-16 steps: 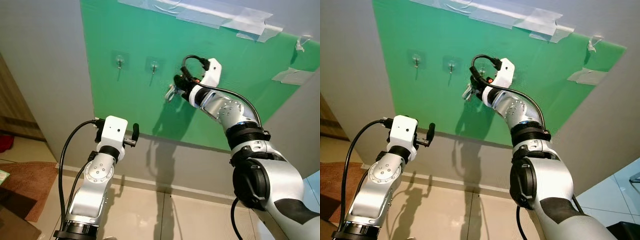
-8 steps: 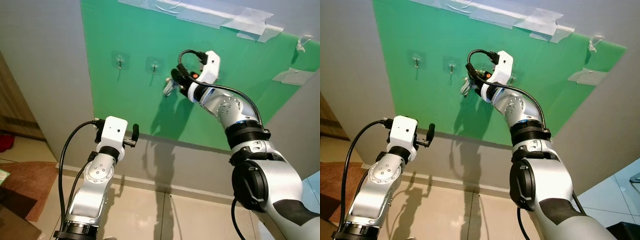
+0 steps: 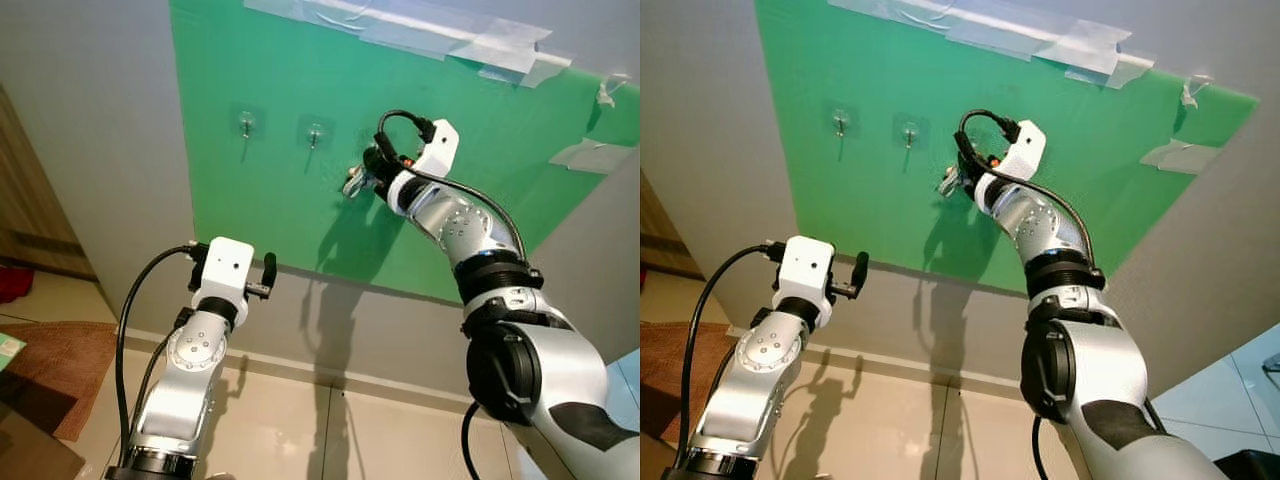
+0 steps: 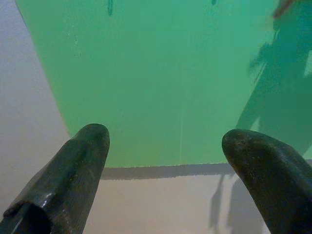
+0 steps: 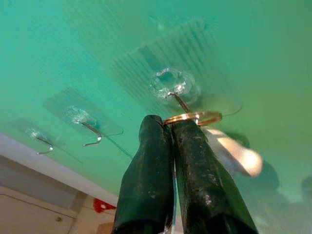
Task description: Hang keys on a hook
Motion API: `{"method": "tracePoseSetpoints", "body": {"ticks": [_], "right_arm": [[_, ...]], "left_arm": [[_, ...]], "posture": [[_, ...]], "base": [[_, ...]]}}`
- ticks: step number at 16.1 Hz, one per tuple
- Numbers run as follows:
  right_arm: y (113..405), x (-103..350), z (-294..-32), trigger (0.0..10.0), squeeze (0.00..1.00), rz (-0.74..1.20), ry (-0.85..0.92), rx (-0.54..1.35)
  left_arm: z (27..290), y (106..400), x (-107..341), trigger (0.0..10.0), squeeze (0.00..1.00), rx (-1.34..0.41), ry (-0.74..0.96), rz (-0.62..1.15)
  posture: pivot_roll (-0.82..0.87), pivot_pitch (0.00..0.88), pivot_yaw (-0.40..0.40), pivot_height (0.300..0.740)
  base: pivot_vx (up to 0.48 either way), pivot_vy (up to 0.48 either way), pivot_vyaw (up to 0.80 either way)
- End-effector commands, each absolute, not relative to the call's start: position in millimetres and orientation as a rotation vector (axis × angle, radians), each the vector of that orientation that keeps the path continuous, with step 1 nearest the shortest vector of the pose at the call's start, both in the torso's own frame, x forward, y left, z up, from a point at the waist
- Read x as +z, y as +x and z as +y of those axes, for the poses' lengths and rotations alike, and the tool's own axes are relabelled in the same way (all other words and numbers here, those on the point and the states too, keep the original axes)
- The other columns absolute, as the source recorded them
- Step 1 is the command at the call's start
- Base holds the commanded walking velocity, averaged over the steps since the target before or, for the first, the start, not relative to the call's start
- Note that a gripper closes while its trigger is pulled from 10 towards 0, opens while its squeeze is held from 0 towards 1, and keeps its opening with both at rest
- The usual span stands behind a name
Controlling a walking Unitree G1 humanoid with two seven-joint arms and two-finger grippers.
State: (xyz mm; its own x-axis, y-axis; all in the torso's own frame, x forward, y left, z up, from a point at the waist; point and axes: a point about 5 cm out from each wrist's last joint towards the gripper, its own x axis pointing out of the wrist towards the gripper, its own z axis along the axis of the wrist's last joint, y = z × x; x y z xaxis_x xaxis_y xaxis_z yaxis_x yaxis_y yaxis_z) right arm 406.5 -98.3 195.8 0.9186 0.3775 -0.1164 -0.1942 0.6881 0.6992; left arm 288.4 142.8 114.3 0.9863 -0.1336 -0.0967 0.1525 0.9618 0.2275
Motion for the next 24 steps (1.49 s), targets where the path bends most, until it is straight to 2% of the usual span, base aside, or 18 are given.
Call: {"method": "tracePoseSetpoints", "body": {"ticks": [1,8,10,14,19,24], "right_arm": [[403,175,-108,0.0,0.00,0.336,0.785,0.253],[403,184,-100,0.0,0.00,0.302,0.716,0.330],[400,186,-95,0.0,0.00,0.269,0.588,0.388],[397,203,-83,0.0,0.00,0.204,0.528,0.491],[395,210,-83,0.0,0.00,0.164,0.562,0.528],[393,205,-89,0.0,0.00,0.204,0.733,0.500]], "left_arm": [[138,287,118,10.0,0.00,-0.157,0.239,0.067],[138,288,118,10.0,0.00,-0.157,0.240,0.068],[138,288,118,10.0,0.00,-0.156,0.241,0.068],[138,288,118,10.0,0.00,-0.155,0.241,0.069],[138,287,118,10.0,0.00,-0.154,0.241,0.070],[139,287,117,10.0,0.00,-0.154,0.242,0.074]], "posture": [[0.06,0.033,-0.146,0.740],[0.06,0.035,-0.145,0.740],[0.06,0.038,-0.144,0.740],[0.06,0.040,-0.144,0.740],[0.06,0.044,-0.144,0.740],[0.06,0.048,-0.144,0.740]], "base": [[0.000,0.000,0.00],[0.000,0.000,0.00],[0.000,0.000,0.00],[0.000,0.000,0.00],[0.000,0.000,0.00],[0.000,0.000,0.00]]}}
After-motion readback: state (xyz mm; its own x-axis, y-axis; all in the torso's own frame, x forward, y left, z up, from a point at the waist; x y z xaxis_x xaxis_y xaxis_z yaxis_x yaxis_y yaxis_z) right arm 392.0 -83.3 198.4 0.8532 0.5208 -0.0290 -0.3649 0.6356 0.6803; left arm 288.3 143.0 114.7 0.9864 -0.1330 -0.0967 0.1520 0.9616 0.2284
